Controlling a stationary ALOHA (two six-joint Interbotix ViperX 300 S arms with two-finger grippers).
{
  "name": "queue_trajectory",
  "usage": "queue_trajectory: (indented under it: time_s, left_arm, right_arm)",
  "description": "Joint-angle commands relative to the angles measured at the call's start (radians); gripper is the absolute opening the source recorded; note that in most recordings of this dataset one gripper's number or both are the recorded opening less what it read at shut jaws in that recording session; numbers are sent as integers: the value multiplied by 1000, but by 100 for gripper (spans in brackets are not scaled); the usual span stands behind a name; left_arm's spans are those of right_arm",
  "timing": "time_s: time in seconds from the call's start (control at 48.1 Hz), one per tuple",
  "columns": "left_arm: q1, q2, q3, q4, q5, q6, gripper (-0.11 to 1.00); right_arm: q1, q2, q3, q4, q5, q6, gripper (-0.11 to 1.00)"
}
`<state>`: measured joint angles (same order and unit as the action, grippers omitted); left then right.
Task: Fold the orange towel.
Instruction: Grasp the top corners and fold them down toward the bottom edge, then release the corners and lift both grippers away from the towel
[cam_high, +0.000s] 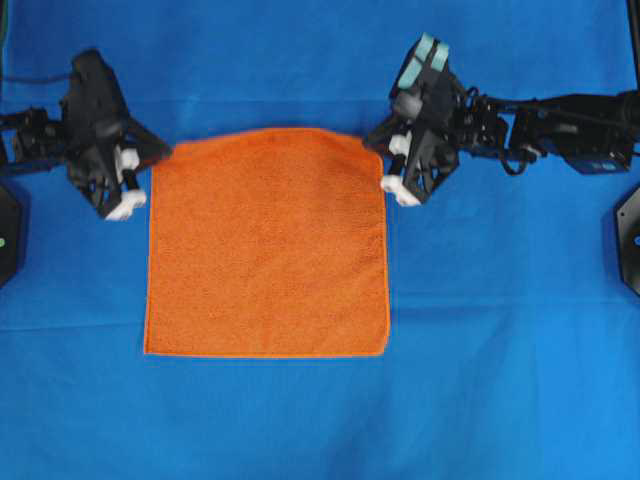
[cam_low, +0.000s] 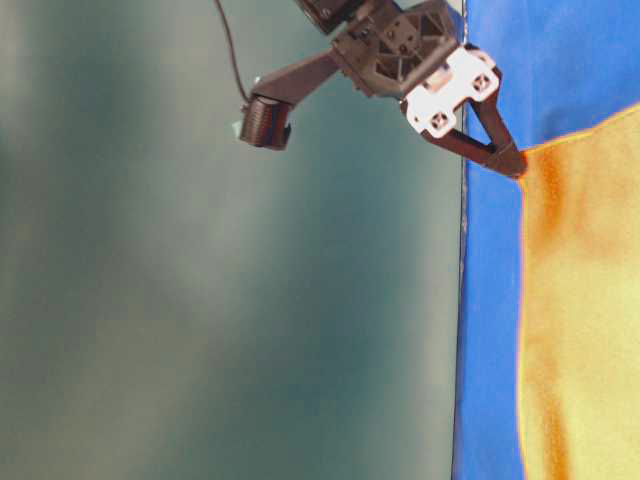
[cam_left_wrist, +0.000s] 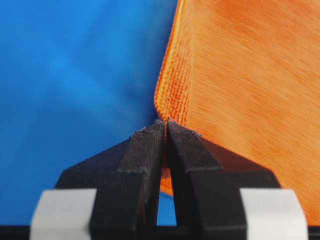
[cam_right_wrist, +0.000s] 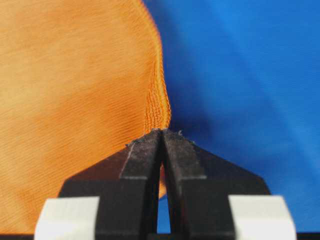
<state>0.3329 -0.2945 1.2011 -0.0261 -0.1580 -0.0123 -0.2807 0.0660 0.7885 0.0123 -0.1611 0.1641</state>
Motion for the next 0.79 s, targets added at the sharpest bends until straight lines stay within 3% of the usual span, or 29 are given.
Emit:
queue_trajectory:
  time_s: [0.0, 0.166, 0.333, 0.582, 0.769]
  left_arm:
    - [-52, -49, -2, 0, 37, -14, 2]
    - [-184, -146, 0, 0, 123, -38, 2]
    - [-336, -207, 5, 0, 170, -109, 1]
    - [-545, -193, 9, 0, 172, -285, 2]
    - [-649, -143, -6, 0, 161, -359, 1]
  right_arm:
    - [44, -61, -3, 11, 31, 3, 1]
    - [141, -120, 15, 11, 57, 26, 1]
    - [250, -149, 41, 11, 60, 64, 1]
    - [391, -147, 49, 11, 54, 140, 1]
    - [457, -130, 40, 11, 52, 181, 1]
